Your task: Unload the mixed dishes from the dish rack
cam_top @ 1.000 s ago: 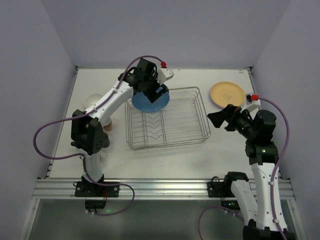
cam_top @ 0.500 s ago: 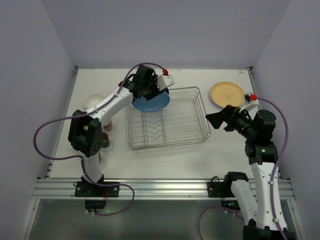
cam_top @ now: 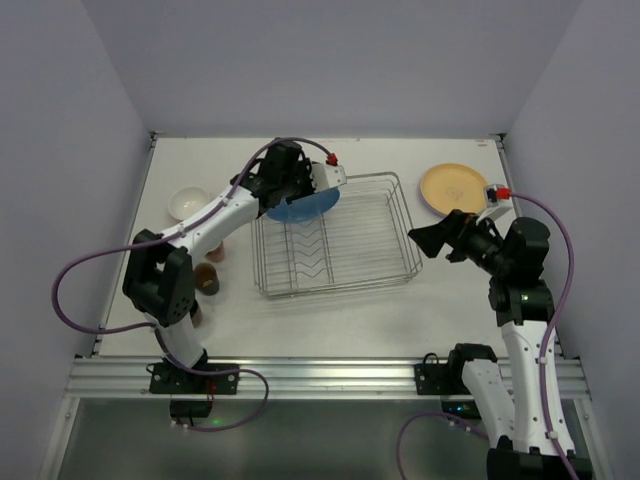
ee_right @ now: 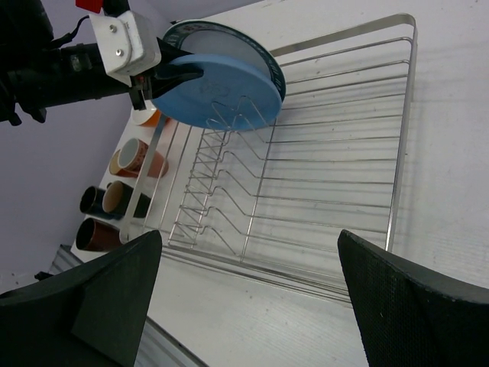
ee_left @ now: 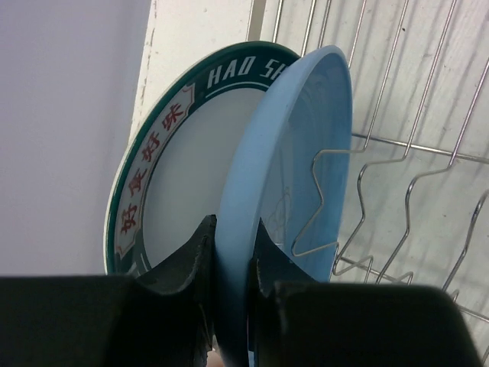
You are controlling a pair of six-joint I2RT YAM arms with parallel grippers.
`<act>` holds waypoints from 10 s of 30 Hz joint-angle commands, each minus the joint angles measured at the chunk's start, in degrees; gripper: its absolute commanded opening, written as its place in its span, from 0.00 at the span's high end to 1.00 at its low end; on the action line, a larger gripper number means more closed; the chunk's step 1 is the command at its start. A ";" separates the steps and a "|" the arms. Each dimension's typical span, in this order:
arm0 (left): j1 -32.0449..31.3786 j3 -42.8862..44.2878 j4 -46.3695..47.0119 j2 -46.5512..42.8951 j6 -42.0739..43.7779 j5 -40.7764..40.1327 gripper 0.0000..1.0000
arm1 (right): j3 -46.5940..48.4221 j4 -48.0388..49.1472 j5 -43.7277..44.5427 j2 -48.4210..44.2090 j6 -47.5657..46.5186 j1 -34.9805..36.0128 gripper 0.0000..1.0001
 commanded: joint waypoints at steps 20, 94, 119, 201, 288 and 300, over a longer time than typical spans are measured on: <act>-2.13 -5.30 9.29 -11.24 17.06 -0.18 1.00 | -1.07 3.65 -5.83 -0.55 2.03 -0.12 0.01; -1.52 -24.73 15.11 -37.86 -80.34 -2.89 0.00 | 7.99 8.30 21.24 18.26 6.69 15.89 1.00; -1.34 -40.37 2.61 -61.08 -56.33 -17.24 0.00 | 13.87 25.35 27.85 56.47 29.02 -19.37 1.00; -1.42 -15.51 2.69 -35.26 -45.63 -9.24 0.00 | 4.03 9.99 19.93 16.06 9.51 -1.70 0.01; 4.38 14.46 1.29 -5.61 14.43 10.45 1.00 | -5.29 2.95 7.69 -11.01 9.51 -1.62 0.01; -3.09 9.13 15.01 -20.99 -51.86 -1.98 1.00 | -3.70 18.66 -11.61 -3.11 18.46 -1.62 0.01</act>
